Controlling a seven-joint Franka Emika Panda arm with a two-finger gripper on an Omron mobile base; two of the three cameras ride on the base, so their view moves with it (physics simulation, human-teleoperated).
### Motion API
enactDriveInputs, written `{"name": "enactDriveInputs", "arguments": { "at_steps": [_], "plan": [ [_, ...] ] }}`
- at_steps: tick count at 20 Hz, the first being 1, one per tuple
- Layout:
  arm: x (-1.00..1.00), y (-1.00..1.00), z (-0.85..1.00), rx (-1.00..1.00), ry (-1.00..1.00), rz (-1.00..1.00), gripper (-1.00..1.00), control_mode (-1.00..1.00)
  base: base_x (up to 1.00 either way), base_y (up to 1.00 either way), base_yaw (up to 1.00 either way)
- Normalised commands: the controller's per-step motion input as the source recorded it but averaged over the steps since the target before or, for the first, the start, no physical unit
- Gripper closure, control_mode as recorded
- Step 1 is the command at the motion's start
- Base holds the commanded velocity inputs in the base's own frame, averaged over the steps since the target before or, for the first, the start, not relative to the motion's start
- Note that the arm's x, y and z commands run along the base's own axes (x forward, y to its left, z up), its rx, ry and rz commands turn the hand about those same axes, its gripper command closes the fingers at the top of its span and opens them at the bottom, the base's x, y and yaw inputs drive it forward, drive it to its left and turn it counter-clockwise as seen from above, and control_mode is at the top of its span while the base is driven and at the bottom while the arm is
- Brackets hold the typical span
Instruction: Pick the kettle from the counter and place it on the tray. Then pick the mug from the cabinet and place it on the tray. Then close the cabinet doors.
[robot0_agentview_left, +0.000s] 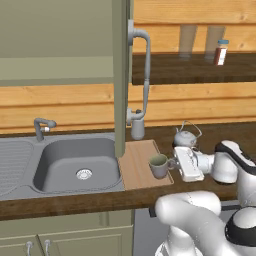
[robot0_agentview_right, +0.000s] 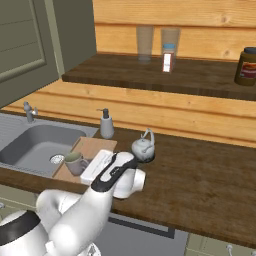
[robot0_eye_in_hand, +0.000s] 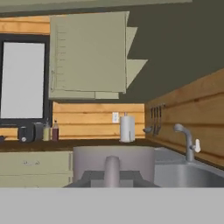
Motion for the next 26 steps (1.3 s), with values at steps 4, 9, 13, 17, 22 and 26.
{"name": "enactDriveInputs", "arguments": {
  "at_steps": [4, 9, 13, 17, 22, 26],
  "plan": [
    [0.46, 0.17, -0.50, 0.00, 0.00, 0.08, 1.00, -1.00, 0.00, 0.00, 0.00],
    [0.49, 0.17, -0.50, 0.00, 0.00, 0.08, 1.00, -1.00, 0.00, 0.00, 0.00],
    [0.46, 0.00, -0.42, 0.02, -0.03, 0.09, 1.00, -1.00, 0.00, 0.00, 0.00],
    [0.43, 0.00, -0.38, 0.05, -0.07, 0.11, 1.00, -1.00, 0.00, 0.00, 0.00],
    [0.31, -0.02, -0.37, 0.05, -0.07, 0.12, 1.00, -1.00, 0.00, 0.00, 0.00],
    [0.08, -0.13, -0.19, 0.02, -0.04, 0.11, 1.00, -1.00, 0.00, 0.00, 0.00]
  ]
}}
